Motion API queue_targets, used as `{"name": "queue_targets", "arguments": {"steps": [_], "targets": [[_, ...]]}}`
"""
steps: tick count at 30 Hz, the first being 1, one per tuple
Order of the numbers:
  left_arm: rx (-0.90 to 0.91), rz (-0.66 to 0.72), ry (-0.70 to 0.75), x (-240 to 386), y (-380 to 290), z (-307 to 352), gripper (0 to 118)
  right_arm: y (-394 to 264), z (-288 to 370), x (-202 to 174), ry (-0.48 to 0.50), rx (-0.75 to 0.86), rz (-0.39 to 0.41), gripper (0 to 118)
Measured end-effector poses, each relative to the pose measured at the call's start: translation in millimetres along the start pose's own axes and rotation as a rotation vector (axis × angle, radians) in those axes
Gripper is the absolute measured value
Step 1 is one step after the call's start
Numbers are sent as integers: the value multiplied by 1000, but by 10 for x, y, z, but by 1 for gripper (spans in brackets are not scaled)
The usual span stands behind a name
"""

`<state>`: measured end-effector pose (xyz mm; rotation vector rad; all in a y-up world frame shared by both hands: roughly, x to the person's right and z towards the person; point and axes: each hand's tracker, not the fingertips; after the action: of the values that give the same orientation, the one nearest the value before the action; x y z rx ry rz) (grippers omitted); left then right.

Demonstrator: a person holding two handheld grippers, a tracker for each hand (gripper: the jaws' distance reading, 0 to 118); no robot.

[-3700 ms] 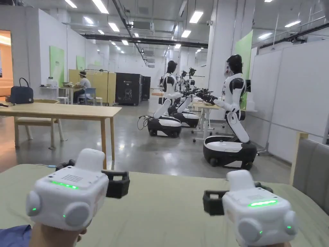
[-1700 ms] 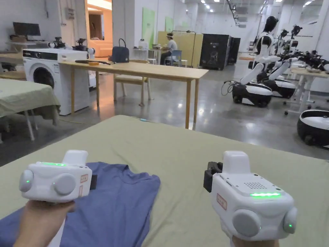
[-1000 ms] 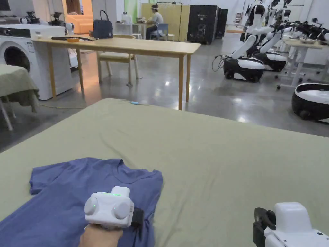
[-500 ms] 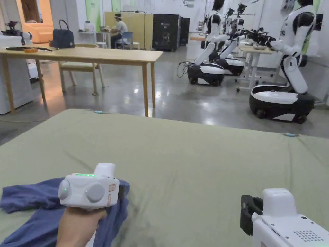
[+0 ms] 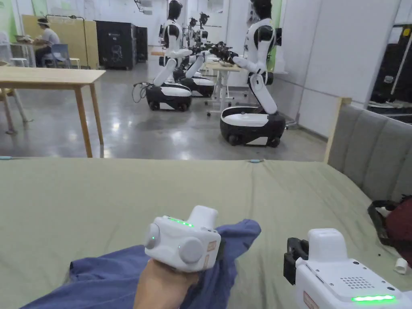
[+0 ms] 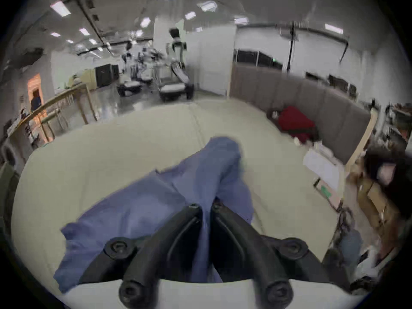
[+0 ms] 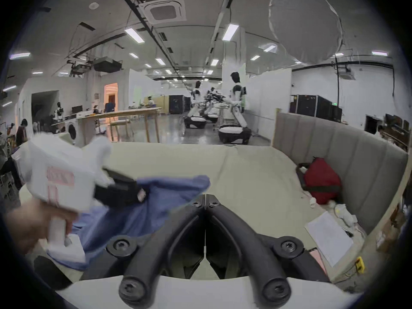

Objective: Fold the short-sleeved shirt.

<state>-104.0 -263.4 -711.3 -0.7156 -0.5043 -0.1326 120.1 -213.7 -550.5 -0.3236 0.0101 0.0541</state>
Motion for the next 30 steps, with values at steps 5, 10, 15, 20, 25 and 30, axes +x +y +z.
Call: {"name": "queue_targets", "arguments": {"steps": [5, 10, 15, 20, 25, 30], "targets": [[-134, 52, 21, 471, -340, -459, 0, -150, -58, 286, -26, -30, 7, 1], [-7, -43, 111, 523, -349, -372, 117, -178, -97, 314, 1, -55, -1, 1], [187, -74, 146, 128, -204, 598, 115, -144, -71, 91, 50, -44, 16, 1], [394, -26, 327, -375, -706, 1901, 116, -73, -95, -299, 94, -7, 26, 1], [272, 113, 485, -970, -1360, 2681, 107, -39, -131, -617, 153, -14, -8, 1], [198, 145, 584, -1227, -1686, 2845, 0, -52, -91, -849, 189, -20, -4, 1]]}}
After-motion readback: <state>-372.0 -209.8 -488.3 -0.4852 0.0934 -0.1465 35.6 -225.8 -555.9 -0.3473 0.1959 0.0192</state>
